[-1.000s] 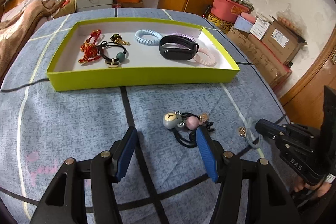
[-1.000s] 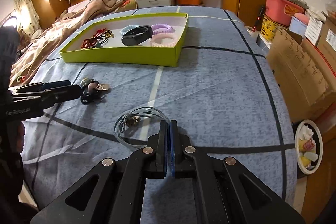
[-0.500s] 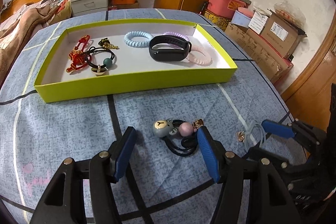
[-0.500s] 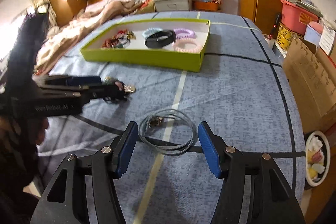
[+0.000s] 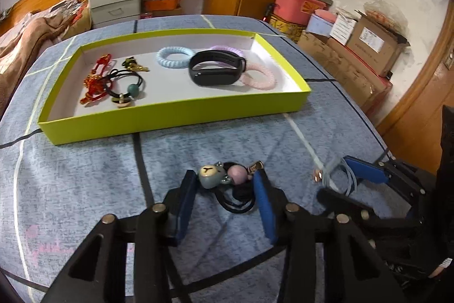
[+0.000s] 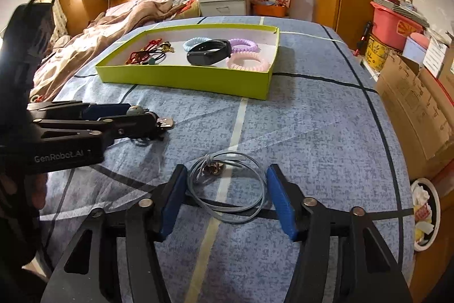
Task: Organize jewelry
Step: 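Lower the left gripper onto the bear keychain with pink ball and close, then carry the bear keychain with the left gripper while the right carries the grey cord into the box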
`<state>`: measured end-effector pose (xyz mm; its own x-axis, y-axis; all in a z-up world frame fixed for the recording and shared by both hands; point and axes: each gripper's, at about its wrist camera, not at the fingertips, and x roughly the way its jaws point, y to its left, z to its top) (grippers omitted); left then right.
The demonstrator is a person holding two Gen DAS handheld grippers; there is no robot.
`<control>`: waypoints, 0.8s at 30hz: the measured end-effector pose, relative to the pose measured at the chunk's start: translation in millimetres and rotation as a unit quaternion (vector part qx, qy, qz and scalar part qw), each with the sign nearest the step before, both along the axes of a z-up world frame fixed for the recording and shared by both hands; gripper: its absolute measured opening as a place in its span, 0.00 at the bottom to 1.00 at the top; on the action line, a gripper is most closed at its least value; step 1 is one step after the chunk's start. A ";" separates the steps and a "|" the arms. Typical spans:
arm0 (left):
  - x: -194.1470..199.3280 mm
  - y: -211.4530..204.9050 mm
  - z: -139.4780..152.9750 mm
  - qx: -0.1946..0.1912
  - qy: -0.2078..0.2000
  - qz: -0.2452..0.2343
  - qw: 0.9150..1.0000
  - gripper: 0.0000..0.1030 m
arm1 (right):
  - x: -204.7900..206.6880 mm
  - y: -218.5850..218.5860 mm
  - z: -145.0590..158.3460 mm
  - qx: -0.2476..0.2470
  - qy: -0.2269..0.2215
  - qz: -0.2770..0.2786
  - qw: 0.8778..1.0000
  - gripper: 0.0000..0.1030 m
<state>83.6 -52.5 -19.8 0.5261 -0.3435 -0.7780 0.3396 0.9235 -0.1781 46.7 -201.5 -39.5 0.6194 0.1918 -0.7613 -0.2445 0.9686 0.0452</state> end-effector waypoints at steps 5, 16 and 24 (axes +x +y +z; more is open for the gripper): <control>-1.3 -1.5 1.7 -0.004 -0.002 -0.005 1.000 0.28 | 0.3 -7.7 1.2 0.014 -0.003 -0.011 1.000 0.32; -4.6 -1.2 4.2 -0.004 -0.008 -0.006 1.000 0.23 | 3.4 -17.3 1.9 0.045 -0.001 -0.029 0.999 0.07; -6.6 14.5 5.8 -0.016 -0.010 0.010 1.000 0.23 | 1.8 -16.1 9.2 0.061 -0.012 -0.026 0.998 0.06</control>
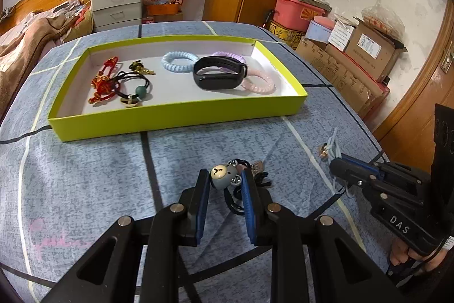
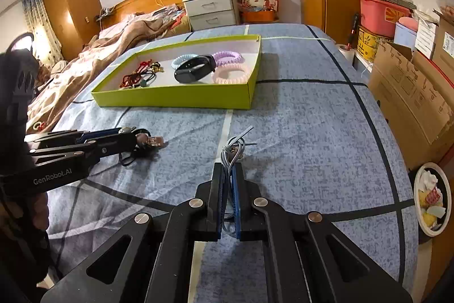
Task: Organize jewelry
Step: 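Carry the bear keychain with the left gripper while the right carries the grey cord into the box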
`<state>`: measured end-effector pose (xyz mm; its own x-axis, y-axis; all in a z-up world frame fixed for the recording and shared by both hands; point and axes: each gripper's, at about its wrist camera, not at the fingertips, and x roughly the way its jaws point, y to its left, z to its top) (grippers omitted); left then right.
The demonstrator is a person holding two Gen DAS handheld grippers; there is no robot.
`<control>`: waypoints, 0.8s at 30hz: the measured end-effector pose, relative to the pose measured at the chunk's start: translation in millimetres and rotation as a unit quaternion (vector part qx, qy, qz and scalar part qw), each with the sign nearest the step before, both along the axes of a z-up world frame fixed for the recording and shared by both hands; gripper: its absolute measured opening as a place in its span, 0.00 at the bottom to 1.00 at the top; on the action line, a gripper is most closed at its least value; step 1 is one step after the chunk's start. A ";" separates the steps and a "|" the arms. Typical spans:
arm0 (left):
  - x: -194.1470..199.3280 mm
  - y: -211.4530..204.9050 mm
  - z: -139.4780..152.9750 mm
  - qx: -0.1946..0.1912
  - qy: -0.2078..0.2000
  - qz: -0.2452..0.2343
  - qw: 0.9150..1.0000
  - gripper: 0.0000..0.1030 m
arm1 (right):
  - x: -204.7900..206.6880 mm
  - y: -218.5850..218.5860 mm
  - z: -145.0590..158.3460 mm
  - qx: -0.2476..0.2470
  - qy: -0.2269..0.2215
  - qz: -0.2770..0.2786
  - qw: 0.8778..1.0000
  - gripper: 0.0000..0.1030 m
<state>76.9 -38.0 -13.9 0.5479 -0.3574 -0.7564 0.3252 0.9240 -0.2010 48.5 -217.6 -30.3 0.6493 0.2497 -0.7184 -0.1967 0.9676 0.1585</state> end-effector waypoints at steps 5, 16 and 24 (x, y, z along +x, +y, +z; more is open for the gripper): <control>-0.9 7.8 4.7 -0.008 -0.005 0.006 1.000 0.23 | 0.7 0.6 6.1 0.016 -0.004 0.003 1.000 0.06; -1.2 23.9 18.5 -0.023 -0.020 0.018 0.999 0.23 | 3.8 9.6 18.8 0.019 -0.018 0.009 1.000 0.06; 0.8 33.3 28.8 -0.050 -0.022 0.013 0.998 0.23 | 4.4 13.0 22.3 0.022 -0.022 0.012 0.999 0.06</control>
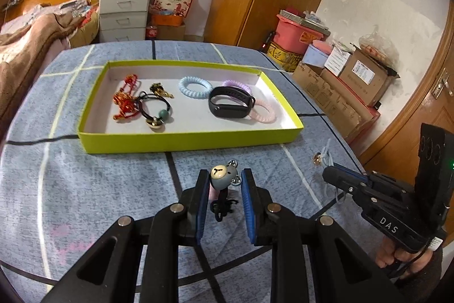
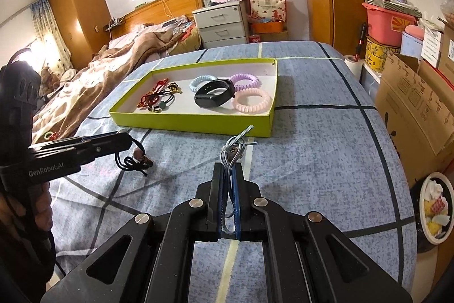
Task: Organize jewelry
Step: 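Carry the bear keychain with the left gripper while the right carries the grey cord into the box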
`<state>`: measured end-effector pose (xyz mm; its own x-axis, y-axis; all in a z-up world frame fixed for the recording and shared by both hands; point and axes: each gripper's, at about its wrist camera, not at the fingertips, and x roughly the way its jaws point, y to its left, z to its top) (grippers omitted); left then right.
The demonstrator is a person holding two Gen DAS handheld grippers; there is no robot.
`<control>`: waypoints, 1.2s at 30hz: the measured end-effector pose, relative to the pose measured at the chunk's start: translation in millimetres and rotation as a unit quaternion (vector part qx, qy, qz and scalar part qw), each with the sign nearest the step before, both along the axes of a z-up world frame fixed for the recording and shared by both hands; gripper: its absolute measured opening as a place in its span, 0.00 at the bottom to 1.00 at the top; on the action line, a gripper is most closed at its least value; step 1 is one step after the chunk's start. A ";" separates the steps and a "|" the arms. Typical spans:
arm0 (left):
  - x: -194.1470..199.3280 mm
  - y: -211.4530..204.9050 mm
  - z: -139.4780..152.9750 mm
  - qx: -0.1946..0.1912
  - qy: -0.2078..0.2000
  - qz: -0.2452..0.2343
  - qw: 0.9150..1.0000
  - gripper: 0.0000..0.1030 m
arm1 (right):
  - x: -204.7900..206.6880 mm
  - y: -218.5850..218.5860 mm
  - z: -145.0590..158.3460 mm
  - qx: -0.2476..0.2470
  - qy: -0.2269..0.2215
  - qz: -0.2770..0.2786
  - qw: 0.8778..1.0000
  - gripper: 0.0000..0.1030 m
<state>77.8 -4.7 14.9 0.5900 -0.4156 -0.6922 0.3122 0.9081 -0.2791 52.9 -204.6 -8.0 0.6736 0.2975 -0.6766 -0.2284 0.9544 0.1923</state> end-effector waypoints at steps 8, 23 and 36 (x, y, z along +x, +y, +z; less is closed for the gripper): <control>6.8 9.2 10.9 -0.006 -0.009 0.011 1.000 0.23 | 7.5 3.1 10.7 0.010 -0.008 0.007 1.000 0.06; 54.7 30.8 31.0 -0.001 -0.025 0.027 0.999 0.23 | 54.4 42.2 25.5 0.018 -0.006 0.051 0.999 0.06; 88.8 55.5 10.8 0.011 0.000 0.056 0.998 0.23 | 104.8 80.1 10.4 0.016 0.027 0.091 0.995 0.06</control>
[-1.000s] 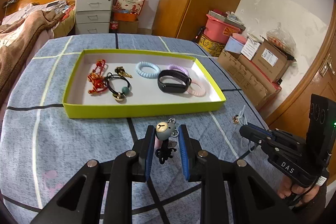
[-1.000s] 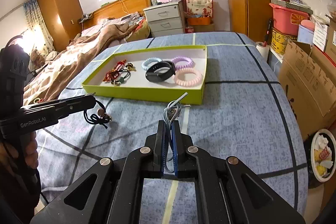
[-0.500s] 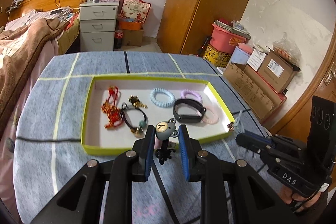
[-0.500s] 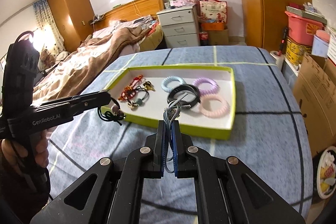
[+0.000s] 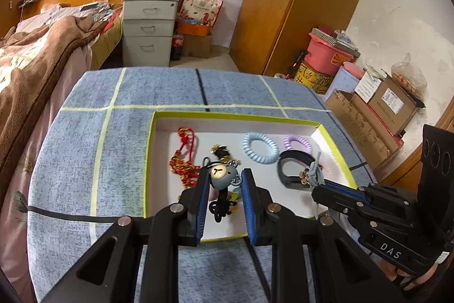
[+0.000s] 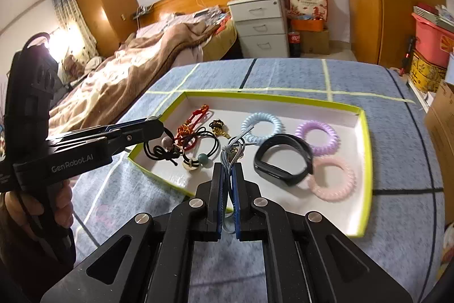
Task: Organize jewelry
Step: 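Carry the bear keychain with the left gripper while the right carries the grey cord into the box, then open both grippers to release the keychain and grey cord in the box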
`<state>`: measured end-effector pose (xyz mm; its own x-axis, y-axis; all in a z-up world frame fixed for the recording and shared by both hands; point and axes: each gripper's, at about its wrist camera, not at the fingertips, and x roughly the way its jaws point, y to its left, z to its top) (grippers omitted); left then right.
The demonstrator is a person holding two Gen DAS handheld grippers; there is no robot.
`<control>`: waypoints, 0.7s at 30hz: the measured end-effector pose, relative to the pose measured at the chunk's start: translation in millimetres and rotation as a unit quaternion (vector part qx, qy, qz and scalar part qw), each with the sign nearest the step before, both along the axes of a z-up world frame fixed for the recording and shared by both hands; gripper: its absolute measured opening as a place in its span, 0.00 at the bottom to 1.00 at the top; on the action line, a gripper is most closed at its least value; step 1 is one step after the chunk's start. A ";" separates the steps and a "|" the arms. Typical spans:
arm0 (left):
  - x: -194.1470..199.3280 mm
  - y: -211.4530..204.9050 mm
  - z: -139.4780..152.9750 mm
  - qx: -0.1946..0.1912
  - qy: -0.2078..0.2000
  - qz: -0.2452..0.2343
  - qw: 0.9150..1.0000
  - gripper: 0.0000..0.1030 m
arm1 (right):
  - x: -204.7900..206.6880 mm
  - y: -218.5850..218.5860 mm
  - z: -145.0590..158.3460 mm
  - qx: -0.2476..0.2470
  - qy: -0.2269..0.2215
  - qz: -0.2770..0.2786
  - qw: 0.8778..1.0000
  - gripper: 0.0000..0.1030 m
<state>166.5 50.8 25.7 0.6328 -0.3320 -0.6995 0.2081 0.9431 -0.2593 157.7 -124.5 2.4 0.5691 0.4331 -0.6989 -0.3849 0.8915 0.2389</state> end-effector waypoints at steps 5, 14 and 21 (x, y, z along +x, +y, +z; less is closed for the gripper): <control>4.0 6.9 -12.3 0.005 0.016 0.007 1.000 0.23 | 13.9 10.2 -10.5 -0.001 0.017 0.009 1.000 0.06; 8.2 12.9 -27.2 0.009 0.038 0.014 0.999 0.23 | 28.1 21.7 -25.6 -0.020 0.040 0.016 0.999 0.06; 7.1 11.3 -29.2 0.021 0.040 0.021 0.999 0.23 | 32.8 27.2 -32.7 -0.041 0.049 0.017 0.998 0.06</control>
